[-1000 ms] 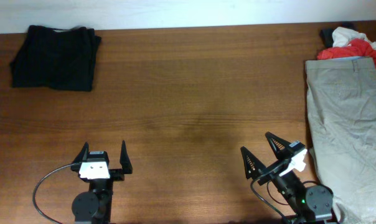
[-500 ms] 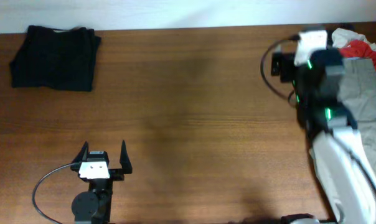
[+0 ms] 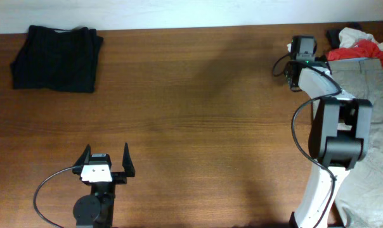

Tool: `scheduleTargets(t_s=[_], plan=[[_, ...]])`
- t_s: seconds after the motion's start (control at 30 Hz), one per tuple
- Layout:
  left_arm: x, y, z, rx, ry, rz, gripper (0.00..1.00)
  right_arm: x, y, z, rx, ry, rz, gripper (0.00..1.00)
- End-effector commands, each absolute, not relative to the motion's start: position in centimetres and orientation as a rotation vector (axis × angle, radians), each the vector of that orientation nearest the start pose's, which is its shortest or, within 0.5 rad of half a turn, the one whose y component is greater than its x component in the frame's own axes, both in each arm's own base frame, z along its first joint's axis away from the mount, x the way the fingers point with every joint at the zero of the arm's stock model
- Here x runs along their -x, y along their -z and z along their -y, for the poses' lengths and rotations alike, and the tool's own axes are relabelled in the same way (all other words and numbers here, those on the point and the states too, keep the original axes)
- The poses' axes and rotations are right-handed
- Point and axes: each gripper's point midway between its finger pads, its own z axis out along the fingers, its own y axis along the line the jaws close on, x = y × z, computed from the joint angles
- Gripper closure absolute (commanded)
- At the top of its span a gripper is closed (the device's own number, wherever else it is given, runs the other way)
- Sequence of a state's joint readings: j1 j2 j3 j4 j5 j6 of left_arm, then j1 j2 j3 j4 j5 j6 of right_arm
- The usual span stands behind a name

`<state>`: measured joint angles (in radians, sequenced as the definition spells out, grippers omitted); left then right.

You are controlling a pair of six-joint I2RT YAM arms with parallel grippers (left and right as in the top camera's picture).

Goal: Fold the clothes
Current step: 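Grasp the khaki trousers with the right gripper and drag them flat to table center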

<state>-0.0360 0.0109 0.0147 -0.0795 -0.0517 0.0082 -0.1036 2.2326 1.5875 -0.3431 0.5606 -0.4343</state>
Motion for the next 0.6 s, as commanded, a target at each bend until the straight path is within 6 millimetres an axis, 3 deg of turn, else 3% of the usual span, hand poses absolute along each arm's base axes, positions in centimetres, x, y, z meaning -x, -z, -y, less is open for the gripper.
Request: scheduleTargets(t_s=[0.0,0.1,0.2,0.27,0.43,0.53,0.57], plan=[[-24.6,-15.7,0.0,-0.01,-0.031,-1.647,0.01,-52.3,-1.7,16.3,0.18,0.966,-2.6,0.12],[-24.6,-15.7,0.0,-0.01,-0.031,-1.647,0.01,-51.3,-0.1,18.7,0.129,0.964,-2.64,0.12],[-24.6,-15.7,0.0,-0.01,-0.031,-1.647,0.01,-50.9,1.9,18.7,0.146,0.905,-2.685,0.14],[-24.6,-15.7,0.0,-0.01,-0.031,-1.647,0.01,-50.7,2.8,18.7,0.141,0.901,-2.699,0.51],[-24.6,-15.7,0.0,-0.01,-0.031,-1.647,0.01,-50.7,2.6,18.8,-0.003,0.887,-2.671,0.96],[-24.6,-15.7,0.0,-0.011,-0.032,-1.648,0.01,-50.8,0.7,19.9,-0.227,0.94,-2.588,0.96],[-24.6,-15.7,0.0,-0.011,-0.032,-1.647,0.01,-51.1,-1.6,20.2,-0.313,0.934,-2.534,0.96]])
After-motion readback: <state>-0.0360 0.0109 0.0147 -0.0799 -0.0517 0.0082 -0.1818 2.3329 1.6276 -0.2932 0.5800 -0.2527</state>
